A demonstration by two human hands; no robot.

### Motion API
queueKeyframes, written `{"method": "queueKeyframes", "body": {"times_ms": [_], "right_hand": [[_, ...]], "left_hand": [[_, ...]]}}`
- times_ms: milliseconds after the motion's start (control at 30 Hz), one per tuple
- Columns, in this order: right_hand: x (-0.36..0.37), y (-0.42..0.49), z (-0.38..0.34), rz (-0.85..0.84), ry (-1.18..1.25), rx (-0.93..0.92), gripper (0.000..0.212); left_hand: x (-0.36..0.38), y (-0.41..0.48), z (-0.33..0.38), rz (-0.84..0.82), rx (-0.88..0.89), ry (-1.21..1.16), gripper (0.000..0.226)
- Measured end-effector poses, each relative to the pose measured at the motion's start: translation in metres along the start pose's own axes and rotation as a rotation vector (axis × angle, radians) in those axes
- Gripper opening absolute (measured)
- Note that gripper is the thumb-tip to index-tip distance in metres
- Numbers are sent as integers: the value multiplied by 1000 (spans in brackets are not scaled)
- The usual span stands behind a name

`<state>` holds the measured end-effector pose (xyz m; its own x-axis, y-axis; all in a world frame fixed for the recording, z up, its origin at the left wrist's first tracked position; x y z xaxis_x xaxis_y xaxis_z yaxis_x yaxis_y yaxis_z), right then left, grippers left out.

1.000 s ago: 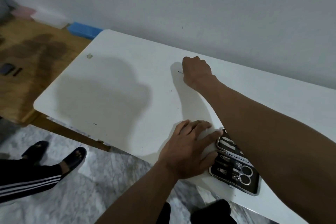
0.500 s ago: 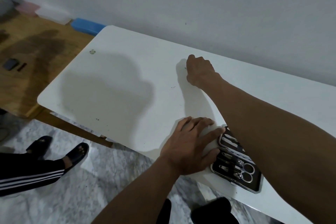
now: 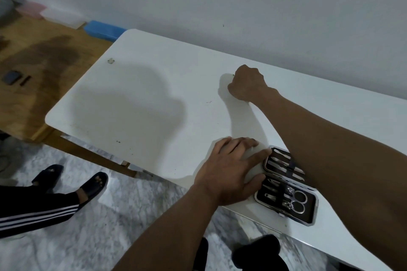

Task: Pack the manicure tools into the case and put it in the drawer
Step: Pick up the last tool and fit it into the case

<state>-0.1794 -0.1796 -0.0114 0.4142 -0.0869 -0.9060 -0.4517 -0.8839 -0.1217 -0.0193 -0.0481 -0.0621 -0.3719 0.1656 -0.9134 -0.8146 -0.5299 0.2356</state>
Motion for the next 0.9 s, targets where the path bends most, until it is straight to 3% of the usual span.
{"method": "queueKeyframes", "body": {"times_ms": [133, 367, 467, 633, 767, 900], "right_hand": [[-12, -18, 14, 19, 137, 56, 4], [-41, -68, 50, 95, 247, 107, 24], [-55, -98, 66, 122, 317, 132, 20], [-65, -149, 92, 68, 373, 172, 31], [-67, -184, 111, 152, 333, 165, 18], [-68, -208, 126, 162, 206, 158, 20]], "left_hand": [[1, 2, 1, -1, 9, 42, 52], [3, 0, -2, 61, 23, 75, 50], [6, -1, -2, 65, 29, 93, 50], [7, -3, -2, 59, 25, 102, 51], [5, -3, 0, 40, 35, 108, 51], [3, -4, 1, 46, 44, 108, 53]]}}
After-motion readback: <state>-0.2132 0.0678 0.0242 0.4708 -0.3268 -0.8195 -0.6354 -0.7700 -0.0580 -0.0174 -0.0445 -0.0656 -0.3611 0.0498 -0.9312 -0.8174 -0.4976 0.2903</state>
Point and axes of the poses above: each hand's wrist, its own y-axis towards the middle knuckle, its own x-axis out of the palm, z = x × y, the point moved 1 cm from there along y, towards the middle knuckle, and after that the axes turned 7 degrees about z, right-handed, at the moved point
